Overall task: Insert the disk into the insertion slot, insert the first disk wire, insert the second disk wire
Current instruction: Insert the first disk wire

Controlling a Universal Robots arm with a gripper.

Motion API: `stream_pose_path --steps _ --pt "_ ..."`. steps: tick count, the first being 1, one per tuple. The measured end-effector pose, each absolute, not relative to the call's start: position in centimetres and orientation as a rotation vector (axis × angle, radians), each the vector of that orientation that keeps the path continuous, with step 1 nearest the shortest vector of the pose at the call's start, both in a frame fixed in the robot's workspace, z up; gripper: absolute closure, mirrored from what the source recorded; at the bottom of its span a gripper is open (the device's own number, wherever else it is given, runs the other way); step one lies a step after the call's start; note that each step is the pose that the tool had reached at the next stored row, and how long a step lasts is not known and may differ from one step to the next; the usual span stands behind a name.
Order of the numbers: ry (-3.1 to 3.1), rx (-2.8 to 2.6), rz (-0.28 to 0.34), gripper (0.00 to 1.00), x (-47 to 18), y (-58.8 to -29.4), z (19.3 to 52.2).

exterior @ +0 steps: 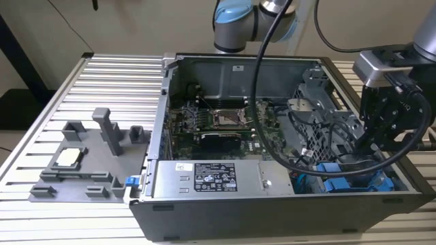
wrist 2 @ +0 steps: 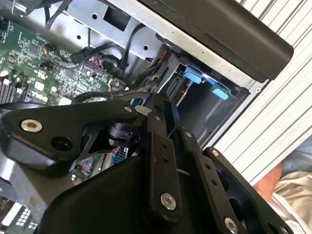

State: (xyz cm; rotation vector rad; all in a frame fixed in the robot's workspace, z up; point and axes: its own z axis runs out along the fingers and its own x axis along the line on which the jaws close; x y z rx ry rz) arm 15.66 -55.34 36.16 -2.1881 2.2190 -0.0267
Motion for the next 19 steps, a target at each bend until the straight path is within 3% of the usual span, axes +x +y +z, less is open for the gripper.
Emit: stream_pose_path --steps 19 --pt "2.25 -2.177 -0.007 0.81 16.6 -56.4 35.1"
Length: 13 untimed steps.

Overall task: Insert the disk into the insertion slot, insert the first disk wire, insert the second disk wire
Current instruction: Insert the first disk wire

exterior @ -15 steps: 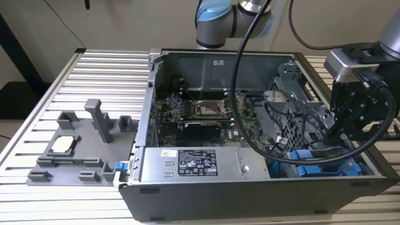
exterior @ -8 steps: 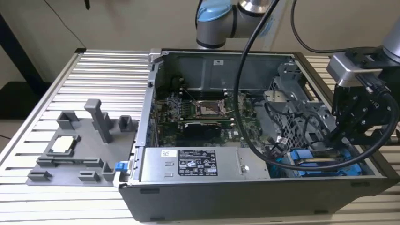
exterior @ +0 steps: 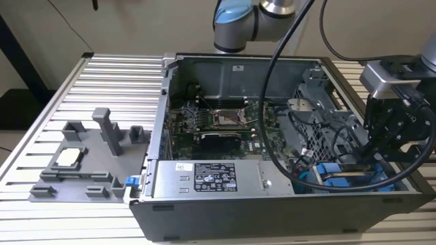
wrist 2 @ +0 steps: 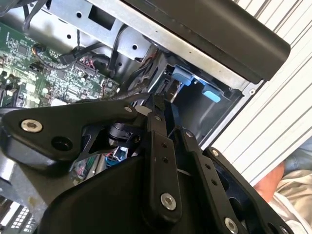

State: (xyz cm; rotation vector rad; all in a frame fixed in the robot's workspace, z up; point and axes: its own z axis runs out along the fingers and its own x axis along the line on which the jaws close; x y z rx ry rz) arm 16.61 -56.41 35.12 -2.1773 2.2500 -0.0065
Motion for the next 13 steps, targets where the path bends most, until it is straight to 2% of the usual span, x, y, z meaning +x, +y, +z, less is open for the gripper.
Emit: stream_pose_path --steps 13 --pt "2.252 -2.176 -0.006 0.81 16.77 -56.44 34.45"
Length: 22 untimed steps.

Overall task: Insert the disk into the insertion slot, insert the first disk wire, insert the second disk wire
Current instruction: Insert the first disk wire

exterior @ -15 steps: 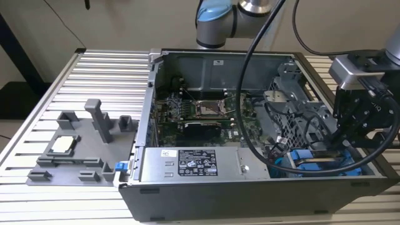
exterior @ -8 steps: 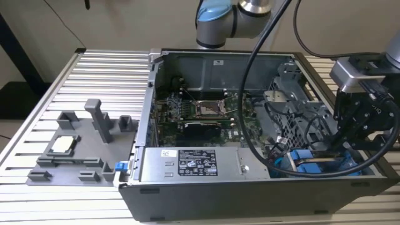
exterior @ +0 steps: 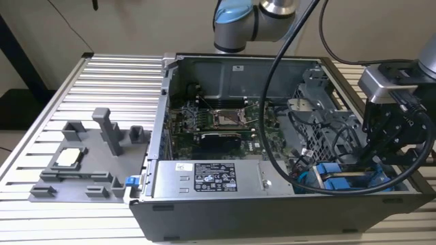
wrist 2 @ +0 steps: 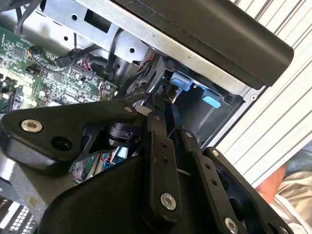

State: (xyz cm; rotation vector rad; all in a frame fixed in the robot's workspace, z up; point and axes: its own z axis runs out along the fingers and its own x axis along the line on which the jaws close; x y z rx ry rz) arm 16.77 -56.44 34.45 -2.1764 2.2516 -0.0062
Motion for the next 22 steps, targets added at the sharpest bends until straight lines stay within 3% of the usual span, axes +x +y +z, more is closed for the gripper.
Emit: stream_pose_path --steps 22 --pt "2.254 -2.174 -0.006 0.81 16.94 -56.02 33.91"
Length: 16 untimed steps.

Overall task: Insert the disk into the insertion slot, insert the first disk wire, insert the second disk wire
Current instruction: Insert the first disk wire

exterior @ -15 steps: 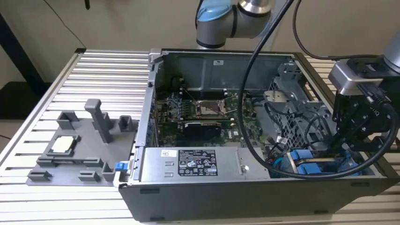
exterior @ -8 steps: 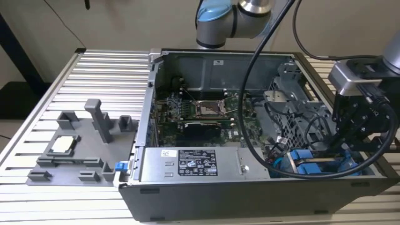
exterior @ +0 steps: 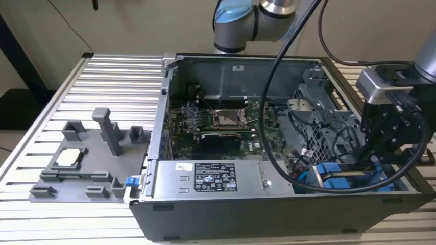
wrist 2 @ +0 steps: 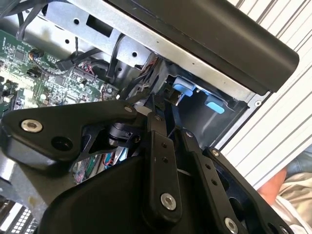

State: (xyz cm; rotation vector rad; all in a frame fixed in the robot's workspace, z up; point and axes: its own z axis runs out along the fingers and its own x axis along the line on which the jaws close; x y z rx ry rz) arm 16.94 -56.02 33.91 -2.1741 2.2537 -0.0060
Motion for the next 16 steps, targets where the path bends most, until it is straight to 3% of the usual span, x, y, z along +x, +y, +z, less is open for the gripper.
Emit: stream_pose_path --steps 10,12,13,16 --pt "2.257 -2.17 -0.005 0.81 16.94 -56.05 33.12" --pt "2.257 -2.17 -0.005 0.8 16.94 -56.07 33.07" --pt "2.257 -2.17 -0.005 0.74 16.94 -56.07 33.08" --pt "2.257 -2.17 -0.006 0.74 16.94 -56.08 33.57"
